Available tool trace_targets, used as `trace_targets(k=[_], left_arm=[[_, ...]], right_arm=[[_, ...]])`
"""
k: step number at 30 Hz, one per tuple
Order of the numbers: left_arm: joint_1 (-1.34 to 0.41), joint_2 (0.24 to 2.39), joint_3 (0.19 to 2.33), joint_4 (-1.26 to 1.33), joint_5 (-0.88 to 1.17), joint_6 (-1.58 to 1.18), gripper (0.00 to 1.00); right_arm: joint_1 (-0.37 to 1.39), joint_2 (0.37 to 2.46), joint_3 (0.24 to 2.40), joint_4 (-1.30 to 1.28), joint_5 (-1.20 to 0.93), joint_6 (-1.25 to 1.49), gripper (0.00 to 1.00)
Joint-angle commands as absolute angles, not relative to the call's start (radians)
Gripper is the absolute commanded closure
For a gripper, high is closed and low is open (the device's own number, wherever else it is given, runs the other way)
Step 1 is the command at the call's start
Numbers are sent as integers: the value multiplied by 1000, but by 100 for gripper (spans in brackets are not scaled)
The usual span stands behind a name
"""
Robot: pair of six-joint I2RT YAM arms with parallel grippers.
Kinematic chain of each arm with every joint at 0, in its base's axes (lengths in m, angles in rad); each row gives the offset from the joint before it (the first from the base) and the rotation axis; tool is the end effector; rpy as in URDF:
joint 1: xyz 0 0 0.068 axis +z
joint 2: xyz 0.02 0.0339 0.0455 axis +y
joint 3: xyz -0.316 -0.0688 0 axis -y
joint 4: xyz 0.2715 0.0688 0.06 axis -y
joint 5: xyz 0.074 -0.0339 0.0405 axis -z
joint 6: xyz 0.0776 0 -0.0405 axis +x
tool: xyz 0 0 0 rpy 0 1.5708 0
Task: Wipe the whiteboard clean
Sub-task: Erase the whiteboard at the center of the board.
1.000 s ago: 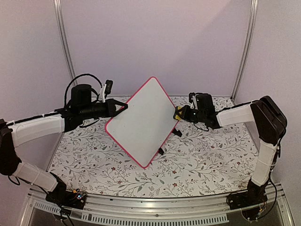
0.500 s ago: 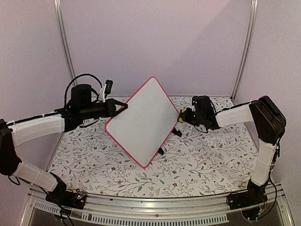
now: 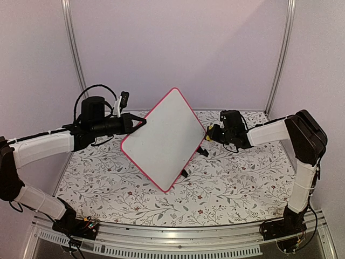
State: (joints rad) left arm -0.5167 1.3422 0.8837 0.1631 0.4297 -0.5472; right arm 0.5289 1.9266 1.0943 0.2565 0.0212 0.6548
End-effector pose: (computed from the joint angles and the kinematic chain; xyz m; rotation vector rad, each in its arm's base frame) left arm 0.2942 -0.2043 0.3128 0.2888 1.9773 -1.1124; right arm 0.4190 0.2430 0.1668 0.1525 2.2165 0.6536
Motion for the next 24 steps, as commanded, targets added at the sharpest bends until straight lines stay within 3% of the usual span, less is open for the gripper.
trace_targets(k=[1, 24], left_arm=[[-531, 1315, 889, 280, 528, -484, 100], [-529, 1316, 888, 282, 532, -484, 100]], right_arm=[[541, 1896, 1082, 346, -24, 637, 99], [548, 1862, 1052, 374, 125, 578, 99]])
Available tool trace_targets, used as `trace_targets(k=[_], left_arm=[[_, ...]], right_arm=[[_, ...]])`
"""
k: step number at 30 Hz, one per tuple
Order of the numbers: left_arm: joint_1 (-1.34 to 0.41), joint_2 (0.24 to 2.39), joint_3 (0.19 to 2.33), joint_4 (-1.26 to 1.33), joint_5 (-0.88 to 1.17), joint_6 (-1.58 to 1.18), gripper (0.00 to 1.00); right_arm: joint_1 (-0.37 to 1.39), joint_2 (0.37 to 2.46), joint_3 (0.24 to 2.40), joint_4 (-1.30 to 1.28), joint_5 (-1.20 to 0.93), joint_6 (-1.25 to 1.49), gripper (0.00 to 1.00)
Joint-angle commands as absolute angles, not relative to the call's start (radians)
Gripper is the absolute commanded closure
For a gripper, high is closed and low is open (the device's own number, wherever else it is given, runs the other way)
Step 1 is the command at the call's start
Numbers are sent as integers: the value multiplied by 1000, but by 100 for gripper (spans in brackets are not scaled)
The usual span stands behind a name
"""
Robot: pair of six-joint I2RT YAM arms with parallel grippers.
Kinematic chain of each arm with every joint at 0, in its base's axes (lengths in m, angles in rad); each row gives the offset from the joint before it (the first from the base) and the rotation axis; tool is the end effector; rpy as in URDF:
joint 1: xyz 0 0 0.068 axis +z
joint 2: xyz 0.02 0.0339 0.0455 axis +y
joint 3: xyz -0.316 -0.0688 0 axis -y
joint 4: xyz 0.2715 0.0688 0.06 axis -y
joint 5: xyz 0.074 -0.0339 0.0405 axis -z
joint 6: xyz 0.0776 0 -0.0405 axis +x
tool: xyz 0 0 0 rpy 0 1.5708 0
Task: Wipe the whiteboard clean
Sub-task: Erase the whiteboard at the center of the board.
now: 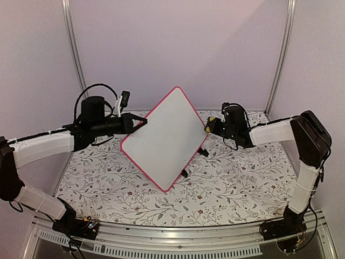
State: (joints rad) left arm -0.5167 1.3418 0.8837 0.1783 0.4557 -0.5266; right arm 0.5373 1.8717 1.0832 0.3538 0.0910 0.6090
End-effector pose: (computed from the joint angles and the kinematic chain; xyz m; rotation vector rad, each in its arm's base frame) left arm 0.2930 -0.2058 0.3153 0.3312 1.9537 -1.1250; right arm 0.4201 0.2421 0.2013 0.1337 2.0579 0.6346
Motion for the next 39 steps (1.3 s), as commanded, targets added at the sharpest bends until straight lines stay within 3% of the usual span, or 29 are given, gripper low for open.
trace_targets(k=[1, 23, 39], left_arm=[[-528, 1318, 889, 281, 533, -485, 100], [-525, 1325, 889, 282, 537, -488, 100], [-524, 1318, 889, 286, 541, -491, 100]], right_arm=[[552, 1863, 1047, 373, 123, 574, 99], [606, 1881, 1000, 365, 218, 536, 99], [607, 1895, 1121, 311, 324, 541, 99]])
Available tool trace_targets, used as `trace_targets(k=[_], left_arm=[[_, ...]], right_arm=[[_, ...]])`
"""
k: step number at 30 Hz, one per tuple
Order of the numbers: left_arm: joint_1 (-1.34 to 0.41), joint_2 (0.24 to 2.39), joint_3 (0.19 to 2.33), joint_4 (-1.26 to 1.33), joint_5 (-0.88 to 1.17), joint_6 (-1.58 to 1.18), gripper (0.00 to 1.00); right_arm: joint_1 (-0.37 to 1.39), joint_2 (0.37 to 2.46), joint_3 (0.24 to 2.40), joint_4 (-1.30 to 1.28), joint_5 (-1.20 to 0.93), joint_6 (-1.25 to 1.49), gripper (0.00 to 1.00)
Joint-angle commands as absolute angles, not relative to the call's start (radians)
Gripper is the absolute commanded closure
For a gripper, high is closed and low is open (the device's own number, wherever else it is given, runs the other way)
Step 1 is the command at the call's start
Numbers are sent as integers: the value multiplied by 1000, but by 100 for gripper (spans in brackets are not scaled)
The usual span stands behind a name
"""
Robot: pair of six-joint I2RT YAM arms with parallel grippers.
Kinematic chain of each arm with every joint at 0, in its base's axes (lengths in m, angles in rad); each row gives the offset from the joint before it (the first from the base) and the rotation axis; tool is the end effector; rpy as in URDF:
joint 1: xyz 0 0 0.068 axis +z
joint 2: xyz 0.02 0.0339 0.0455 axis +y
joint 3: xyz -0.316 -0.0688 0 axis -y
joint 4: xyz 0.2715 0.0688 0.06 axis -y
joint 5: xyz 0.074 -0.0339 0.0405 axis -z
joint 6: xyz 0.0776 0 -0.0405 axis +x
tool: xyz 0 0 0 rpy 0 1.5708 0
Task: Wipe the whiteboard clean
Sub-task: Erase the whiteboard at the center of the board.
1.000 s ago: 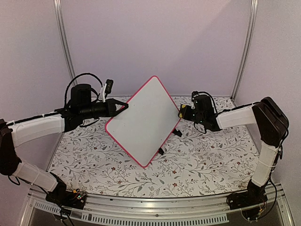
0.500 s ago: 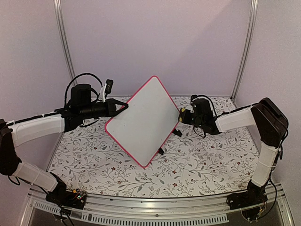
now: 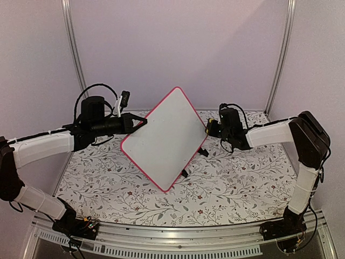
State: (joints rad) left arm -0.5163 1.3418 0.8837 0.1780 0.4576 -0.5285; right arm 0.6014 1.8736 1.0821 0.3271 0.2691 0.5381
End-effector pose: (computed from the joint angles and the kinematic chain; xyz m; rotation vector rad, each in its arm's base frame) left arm 0.2930 -0.2057 0.3153 0.3305 1.9547 -1.1276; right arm 0.4081 0.2550 0.1975 0.1058 2.0435 0.4468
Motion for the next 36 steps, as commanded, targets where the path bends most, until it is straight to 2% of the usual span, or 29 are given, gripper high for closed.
trace_targets(k=[1, 14, 28, 36], left_arm=[[-524, 1318, 888, 287, 541, -490, 100], [-523, 1319, 888, 285, 543, -492, 100], [-523, 1316, 887, 287, 541, -491, 100], [-522, 1313, 888, 285, 541, -492, 100]], right_arm=[[607, 1897, 1125, 308, 324, 540, 99], [634, 1918, 1060, 313, 325, 538, 99], [636, 1918, 1095, 300, 336, 523, 99], [640, 1876, 999, 535, 50, 479, 99]])
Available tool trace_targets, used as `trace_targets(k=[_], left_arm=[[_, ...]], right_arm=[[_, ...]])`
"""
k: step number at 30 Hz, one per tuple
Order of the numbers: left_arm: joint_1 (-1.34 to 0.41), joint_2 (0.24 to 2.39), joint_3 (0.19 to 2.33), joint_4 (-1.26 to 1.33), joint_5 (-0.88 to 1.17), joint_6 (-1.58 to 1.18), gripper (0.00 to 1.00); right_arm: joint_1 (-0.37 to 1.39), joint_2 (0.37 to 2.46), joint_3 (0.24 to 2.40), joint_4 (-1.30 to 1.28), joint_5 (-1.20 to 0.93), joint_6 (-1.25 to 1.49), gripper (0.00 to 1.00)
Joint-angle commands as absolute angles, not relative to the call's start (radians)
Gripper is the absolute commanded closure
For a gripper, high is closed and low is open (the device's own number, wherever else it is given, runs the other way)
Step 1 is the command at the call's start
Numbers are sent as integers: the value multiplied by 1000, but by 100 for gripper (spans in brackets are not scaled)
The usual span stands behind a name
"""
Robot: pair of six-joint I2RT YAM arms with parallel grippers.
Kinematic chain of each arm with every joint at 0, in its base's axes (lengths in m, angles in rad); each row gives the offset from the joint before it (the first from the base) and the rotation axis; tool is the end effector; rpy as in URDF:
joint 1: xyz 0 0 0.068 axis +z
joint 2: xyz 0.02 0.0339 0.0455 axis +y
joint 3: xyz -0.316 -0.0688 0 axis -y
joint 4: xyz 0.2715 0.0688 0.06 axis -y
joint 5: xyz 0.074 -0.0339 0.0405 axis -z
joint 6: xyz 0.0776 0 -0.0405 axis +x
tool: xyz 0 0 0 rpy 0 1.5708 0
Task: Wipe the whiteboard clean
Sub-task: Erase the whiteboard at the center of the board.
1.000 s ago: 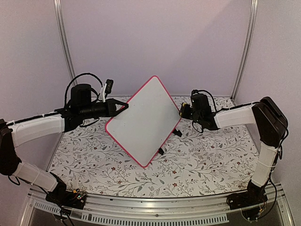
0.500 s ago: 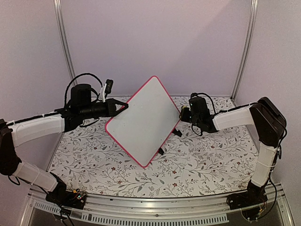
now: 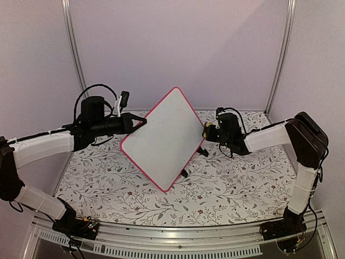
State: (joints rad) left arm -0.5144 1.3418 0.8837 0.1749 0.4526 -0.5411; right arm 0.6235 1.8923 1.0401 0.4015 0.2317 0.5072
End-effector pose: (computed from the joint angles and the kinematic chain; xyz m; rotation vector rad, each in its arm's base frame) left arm 0.2936 -0.2049 0.3148 0.3122 1.9625 -1.1295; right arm 0.3987 0.2648 0.1833 0.0300 2.0422 0.4841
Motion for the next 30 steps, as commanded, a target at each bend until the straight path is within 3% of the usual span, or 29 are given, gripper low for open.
trace_targets(k=[1, 16, 23, 30], left_arm=[[-523, 1313, 888, 285, 540, -491, 100], [-522, 1308, 887, 287, 541, -492, 100], [-522, 1308, 885, 288, 540, -489, 100], [-520, 1315, 888, 287, 541, -489, 100]], right_arm=[[640, 1875, 1001, 537, 36, 480, 98], [641, 1946, 1188, 120, 480, 575, 99], [641, 1971, 1234, 84, 490, 570, 99], [641, 1936, 1157, 232, 354, 522, 99]])
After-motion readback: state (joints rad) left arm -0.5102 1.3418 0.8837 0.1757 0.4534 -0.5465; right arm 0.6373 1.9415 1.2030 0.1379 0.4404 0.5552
